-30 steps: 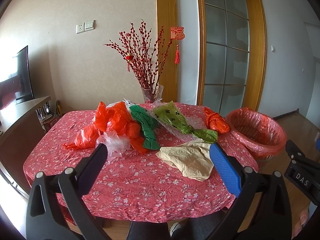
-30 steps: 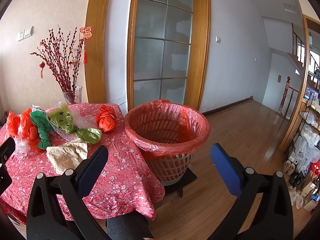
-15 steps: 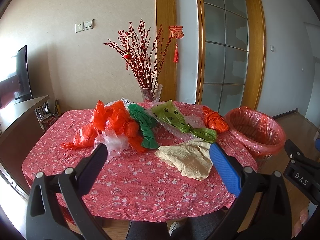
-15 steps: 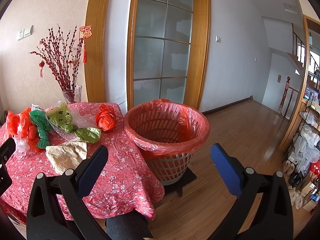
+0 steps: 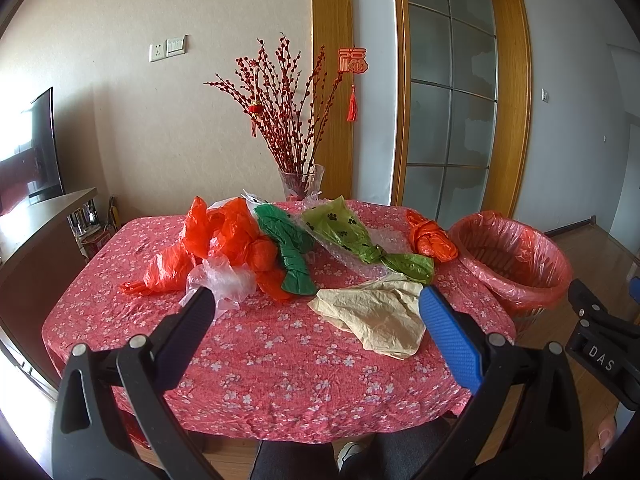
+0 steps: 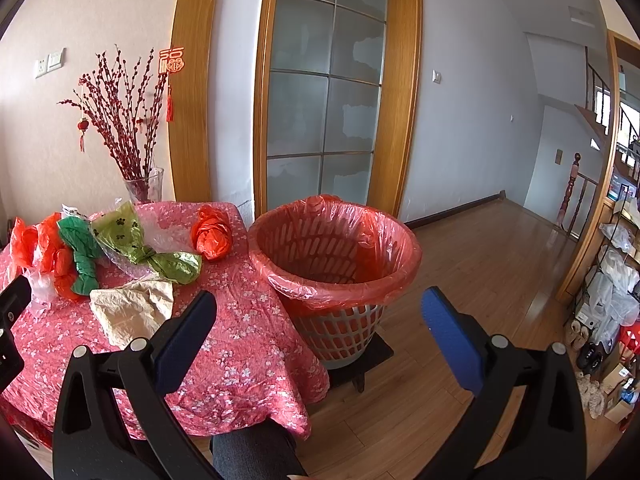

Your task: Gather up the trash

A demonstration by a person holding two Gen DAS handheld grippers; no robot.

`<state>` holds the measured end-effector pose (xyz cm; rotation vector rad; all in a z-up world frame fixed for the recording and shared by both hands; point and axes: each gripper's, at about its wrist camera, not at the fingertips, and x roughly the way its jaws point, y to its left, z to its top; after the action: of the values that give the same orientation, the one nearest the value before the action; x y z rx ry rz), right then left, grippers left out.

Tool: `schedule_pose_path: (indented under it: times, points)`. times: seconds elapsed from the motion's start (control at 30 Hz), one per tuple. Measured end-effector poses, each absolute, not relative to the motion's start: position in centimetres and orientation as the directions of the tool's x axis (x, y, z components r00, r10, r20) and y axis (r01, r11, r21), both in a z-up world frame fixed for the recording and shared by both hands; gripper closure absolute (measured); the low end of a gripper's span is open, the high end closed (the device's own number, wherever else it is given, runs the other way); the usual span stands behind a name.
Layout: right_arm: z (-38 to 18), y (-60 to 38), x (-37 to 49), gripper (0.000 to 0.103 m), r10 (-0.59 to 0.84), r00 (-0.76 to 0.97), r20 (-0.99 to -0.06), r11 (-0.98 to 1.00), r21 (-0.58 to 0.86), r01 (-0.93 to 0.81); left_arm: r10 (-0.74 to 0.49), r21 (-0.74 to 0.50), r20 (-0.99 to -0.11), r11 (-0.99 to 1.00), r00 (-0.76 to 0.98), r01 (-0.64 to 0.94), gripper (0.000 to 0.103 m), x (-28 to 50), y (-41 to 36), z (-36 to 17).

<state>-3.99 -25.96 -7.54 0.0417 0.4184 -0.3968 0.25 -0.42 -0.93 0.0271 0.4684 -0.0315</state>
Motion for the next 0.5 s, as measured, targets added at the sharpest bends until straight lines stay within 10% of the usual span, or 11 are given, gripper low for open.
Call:
schedule_pose_path:
  times: [0.5]
  points:
    - [-8.3,-25.1,-1.4,0.002,-0.298,0.843,-0.448,0.947,-0.03,0.319,0.059,0.032,-0.508,0.998,0.859,-0.05,0.004,2.1,2.6,-3.0]
